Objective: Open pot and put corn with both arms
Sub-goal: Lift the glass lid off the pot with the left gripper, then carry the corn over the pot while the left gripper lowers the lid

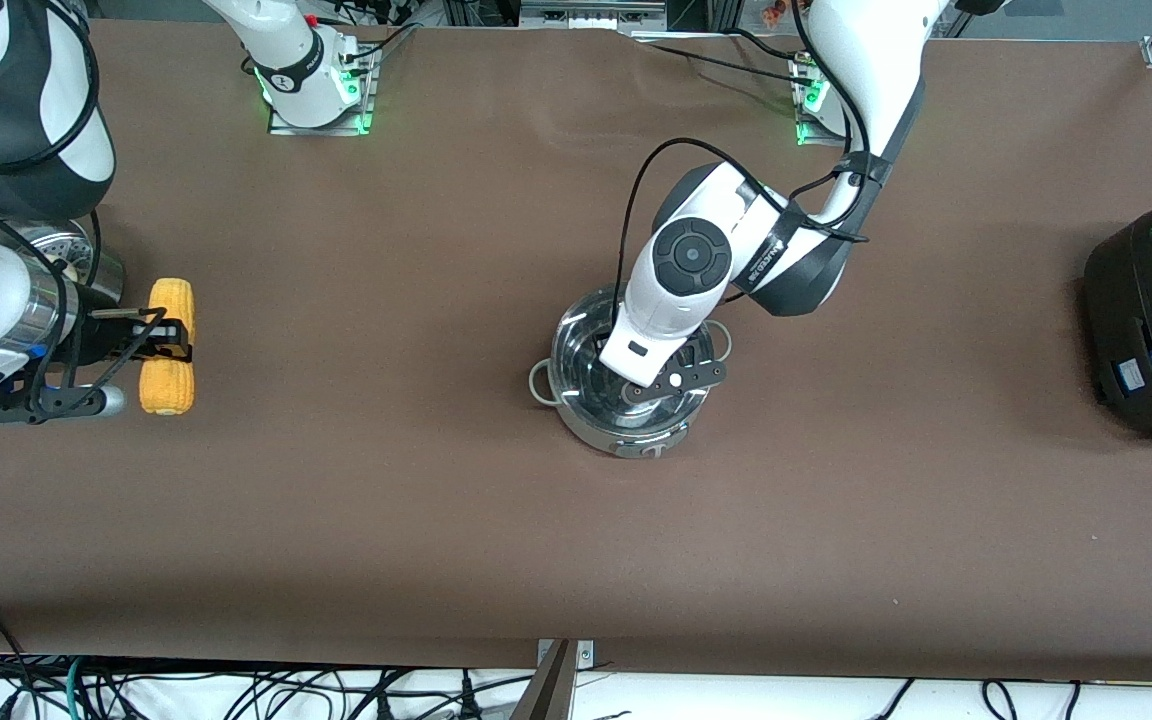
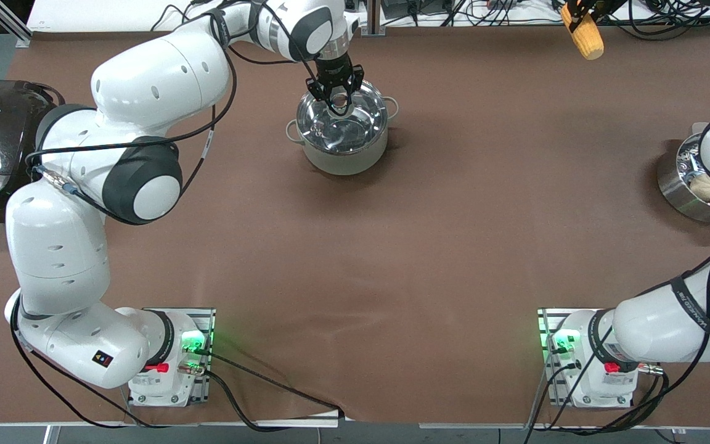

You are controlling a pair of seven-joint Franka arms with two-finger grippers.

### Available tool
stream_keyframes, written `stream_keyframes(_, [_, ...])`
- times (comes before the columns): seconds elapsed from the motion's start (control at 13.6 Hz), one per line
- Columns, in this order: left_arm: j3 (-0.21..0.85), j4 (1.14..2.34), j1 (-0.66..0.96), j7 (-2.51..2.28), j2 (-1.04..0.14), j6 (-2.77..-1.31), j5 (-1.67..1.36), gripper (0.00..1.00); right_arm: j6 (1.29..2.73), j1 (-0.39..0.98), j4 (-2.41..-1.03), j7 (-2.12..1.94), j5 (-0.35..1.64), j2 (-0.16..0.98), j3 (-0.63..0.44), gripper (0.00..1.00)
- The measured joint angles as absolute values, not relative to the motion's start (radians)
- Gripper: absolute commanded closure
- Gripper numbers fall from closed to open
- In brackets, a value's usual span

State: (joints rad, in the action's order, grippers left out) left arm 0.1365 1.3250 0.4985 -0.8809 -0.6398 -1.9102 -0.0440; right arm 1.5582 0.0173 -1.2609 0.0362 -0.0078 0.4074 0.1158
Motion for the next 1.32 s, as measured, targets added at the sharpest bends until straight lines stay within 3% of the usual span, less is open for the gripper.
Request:
stream_keyframes(0.44, [0.12, 1.335, 0.306, -0.62, -0.469, -1.724, -0.057, 1.0, 1.581, 0.15, -1.243, 0.284, -0.002, 0.409, 0.189, 0.89])
stream_keyframes(0.81, [0.097, 1.557, 0.066, -0.146, -0.357, -1.731, -0.056, 1.0, 1.756, 0.399, -1.217, 0.558, -0.004, 0.47, 0.195, 0.84])
stream_keyframes(1.03, [0.015, 1.706, 0.008, 0.064, -0.344, -1.871, -0.043, 1.0, 1.919, 0.492, -1.209, 0.7, -0.004, 0.561, 0.194, 0.86])
stream_keyframes(1.32, [-0.015, 1.954, -0.021, 0.15, -0.364, -2.196, -0.042, 1.0, 2.049, 0.589, -1.114, 0.799, -0.006, 0.697, 0.188, 0.87])
